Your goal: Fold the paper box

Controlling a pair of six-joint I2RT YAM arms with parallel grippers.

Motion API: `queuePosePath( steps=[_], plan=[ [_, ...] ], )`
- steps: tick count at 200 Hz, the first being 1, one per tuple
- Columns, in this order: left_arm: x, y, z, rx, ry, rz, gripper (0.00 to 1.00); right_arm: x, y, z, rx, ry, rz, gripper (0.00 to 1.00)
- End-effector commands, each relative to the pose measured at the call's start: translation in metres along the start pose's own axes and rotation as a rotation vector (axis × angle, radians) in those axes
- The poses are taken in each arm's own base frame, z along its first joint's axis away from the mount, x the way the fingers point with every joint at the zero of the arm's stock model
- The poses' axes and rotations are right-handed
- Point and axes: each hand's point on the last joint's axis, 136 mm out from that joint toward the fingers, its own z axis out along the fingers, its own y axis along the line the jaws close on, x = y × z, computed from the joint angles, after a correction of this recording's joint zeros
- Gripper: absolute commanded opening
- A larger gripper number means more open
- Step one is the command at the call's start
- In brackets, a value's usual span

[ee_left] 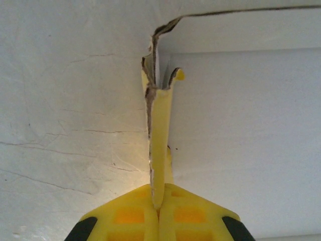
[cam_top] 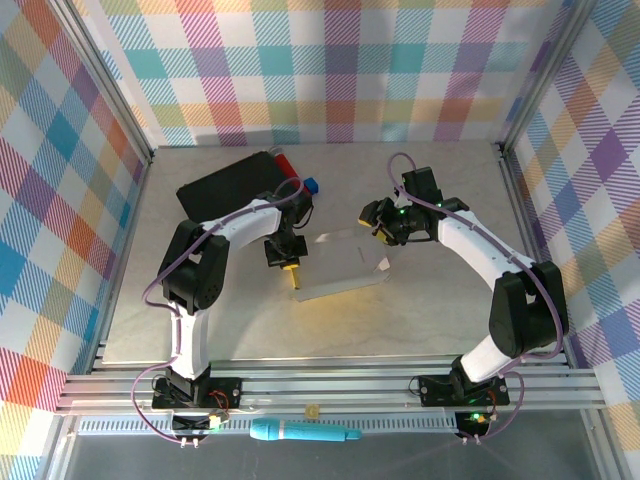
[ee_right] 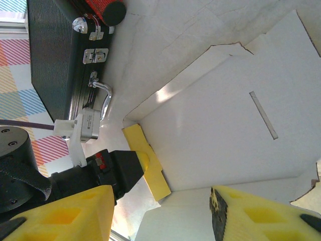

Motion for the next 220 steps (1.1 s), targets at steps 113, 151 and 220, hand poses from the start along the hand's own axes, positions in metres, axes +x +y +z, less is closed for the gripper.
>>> queuePosePath(
  steps=[113,151,220],
  plan=[
    [-0.048,0.010,-0.126,-0.242,-0.634,0.232,0.00,-0.025,0.031,-0.054,-0.128,-0.307,0.042,0.52],
    [-0.051,-0.001,-0.158,-0.135,-0.858,0.270,0.00,-0.036,0.045,-0.064,-0.190,-0.350,0.180,0.51],
    [-0.051,-0.010,-0.160,-0.134,-0.973,0.314,0.00,-0.085,0.066,-0.031,-0.201,-0.313,0.181,0.50]
  ],
)
